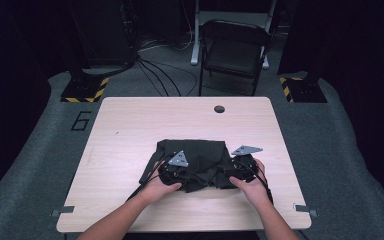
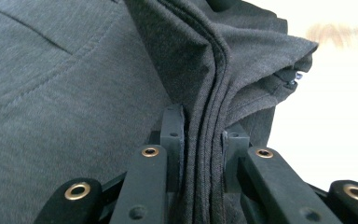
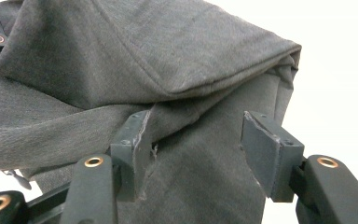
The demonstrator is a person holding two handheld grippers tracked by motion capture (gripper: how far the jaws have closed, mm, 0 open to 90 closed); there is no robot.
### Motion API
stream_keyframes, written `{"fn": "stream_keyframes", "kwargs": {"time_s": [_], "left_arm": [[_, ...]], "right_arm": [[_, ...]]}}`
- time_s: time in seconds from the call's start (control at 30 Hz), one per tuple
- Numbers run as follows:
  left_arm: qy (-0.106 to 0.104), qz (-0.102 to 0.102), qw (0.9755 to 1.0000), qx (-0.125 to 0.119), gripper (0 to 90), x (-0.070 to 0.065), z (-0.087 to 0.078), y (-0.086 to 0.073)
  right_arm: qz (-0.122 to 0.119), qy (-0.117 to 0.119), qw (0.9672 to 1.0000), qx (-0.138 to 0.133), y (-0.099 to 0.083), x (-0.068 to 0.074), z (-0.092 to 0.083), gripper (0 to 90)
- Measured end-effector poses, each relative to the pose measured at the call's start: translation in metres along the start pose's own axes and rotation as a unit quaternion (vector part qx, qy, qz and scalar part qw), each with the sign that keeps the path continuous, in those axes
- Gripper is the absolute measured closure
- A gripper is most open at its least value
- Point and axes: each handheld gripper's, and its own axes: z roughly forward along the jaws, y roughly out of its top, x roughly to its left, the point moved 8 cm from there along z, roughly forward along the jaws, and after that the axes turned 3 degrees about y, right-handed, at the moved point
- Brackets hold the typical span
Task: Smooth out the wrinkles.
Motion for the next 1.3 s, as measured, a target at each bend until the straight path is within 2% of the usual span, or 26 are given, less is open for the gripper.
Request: {"fn": "stream_keyframes", "kwargs": {"time_s": [0.2,0.27,0.4,0.43,0.57,0.7,0.77,0.87,0.9,0.97,1.03,1.1,1.17,1.3], "left_arm": [[0.000,-0.016,0.9999,0.001,75.6,0.002,-0.009,-0.010],[0.001,-0.025,0.9997,-0.001,67.9,0.003,-0.013,-0.011],[-0.001,-0.028,0.9996,-0.007,62.8,0.000,-0.023,-0.012],[0.004,-0.029,0.9995,-0.011,61.9,-0.001,-0.025,-0.012],[0.002,-0.028,0.9995,-0.016,58.6,-0.004,-0.041,-0.017],[0.019,-0.034,0.9990,-0.020,57.6,0.002,-0.055,-0.027],[0.027,-0.045,0.9984,-0.021,57.3,0.007,-0.061,-0.031],[0.043,-0.061,0.9967,-0.030,57.3,0.015,-0.067,-0.036],[0.044,-0.068,0.9961,-0.033,57.3,0.017,-0.068,-0.037],[0.054,-0.072,0.9953,-0.036,56.7,0.022,-0.070,-0.039],[0.059,-0.081,0.9944,-0.035,56.1,0.027,-0.071,-0.042],[0.072,-0.084,0.9931,-0.038,55.3,0.032,-0.071,-0.044],[0.070,-0.091,0.9926,-0.039,54.1,0.036,-0.073,-0.045],[0.088,-0.109,0.9889,-0.050,51.5,0.046,-0.078,-0.044]], "right_arm": [[0.007,0.008,0.9999,-0.011,0.004,0.003,-0.002,42.4],[0.012,0.016,0.9996,-0.021,0.008,0.005,-0.003,42.2],[0.015,0.027,0.9989,-0.036,0.021,0.011,-0.004,42.2],[0.014,0.027,0.9988,-0.039,0.025,0.012,-0.004,42.2],[0.007,0.037,0.9977,-0.056,0.041,0.019,-0.006,42.3],[-0.004,0.047,0.9960,-0.077,0.054,0.028,-0.013,42.4],[-0.008,0.049,0.9956,-0.079,0.057,0.032,-0.012,42.5],[-0.013,0.055,0.9970,-0.052,0.049,0.041,-0.001,42.4],[-0.026,0.057,0.9972,-0.040,0.044,0.044,0.004,42.5],[-0.038,0.065,0.9970,-0.015,0.031,0.052,0.013,42.4],[-0.046,0.067,0.9967,0.000,0.022,0.054,0.016,42.5],[-0.046,0.070,0.9965,0.004,0.016,0.054,0.016,42.5],[-0.045,0.071,0.9964,0.011,0.010,0.053,0.014,42.5],[-0.044,0.075,0.9960,0.022,-0.005,0.051,0.016,42.4]]}}
